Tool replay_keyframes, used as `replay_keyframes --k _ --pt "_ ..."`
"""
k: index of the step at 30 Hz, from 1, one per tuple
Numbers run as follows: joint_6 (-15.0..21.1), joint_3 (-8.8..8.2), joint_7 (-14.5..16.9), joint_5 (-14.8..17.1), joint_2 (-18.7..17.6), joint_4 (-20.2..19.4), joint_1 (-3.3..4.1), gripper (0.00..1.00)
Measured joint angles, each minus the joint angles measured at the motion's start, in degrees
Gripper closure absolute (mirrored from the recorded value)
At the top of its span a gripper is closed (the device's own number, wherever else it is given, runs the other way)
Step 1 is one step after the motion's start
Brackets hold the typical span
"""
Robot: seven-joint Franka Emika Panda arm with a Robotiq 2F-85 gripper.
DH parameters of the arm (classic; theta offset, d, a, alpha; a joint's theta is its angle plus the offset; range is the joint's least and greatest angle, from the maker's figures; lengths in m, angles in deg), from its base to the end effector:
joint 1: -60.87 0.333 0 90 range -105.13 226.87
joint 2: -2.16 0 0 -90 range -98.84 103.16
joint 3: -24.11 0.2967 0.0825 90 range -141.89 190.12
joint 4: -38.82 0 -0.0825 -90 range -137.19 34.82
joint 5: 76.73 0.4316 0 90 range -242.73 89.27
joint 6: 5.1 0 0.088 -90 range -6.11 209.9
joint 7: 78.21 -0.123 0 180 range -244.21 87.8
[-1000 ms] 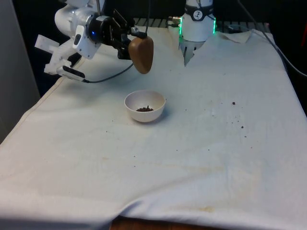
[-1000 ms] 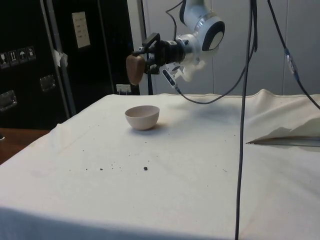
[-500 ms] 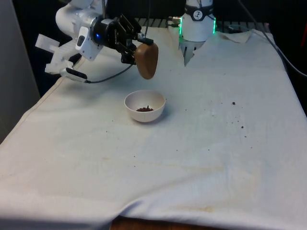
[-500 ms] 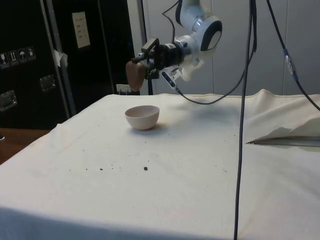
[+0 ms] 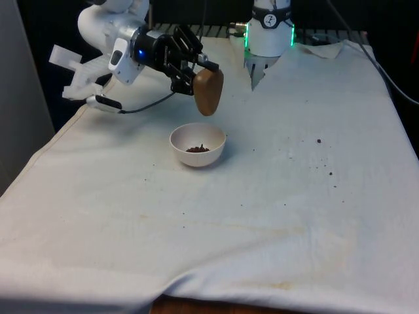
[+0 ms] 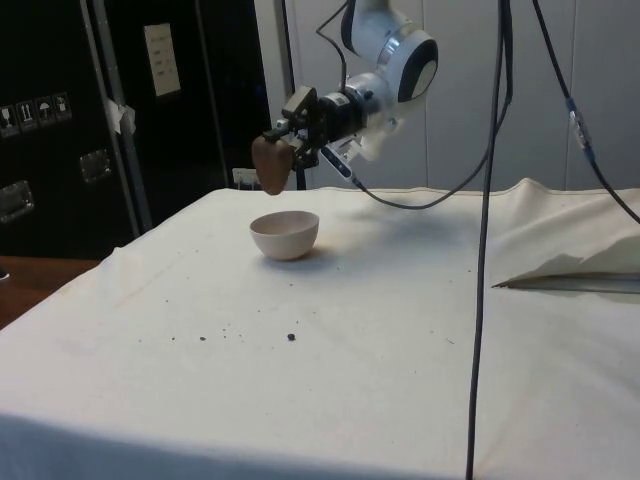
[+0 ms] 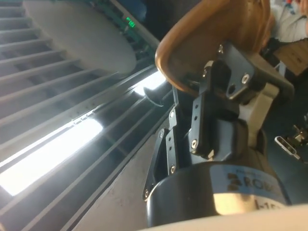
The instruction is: Pour the coffee beans from the cup into the bowl.
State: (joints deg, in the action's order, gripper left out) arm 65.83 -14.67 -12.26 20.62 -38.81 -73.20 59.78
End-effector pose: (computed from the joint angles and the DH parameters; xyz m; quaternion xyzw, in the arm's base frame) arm 0.5325 -0.2490 0.1479 -0.7248 0.1131 -0.2186 0.6435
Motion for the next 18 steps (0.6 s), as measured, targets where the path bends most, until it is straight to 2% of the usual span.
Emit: replay_keyframes --k 18 --pt "4.9 0.06 4.7 -4.6 1.4 -1.1 2.52 0.95"
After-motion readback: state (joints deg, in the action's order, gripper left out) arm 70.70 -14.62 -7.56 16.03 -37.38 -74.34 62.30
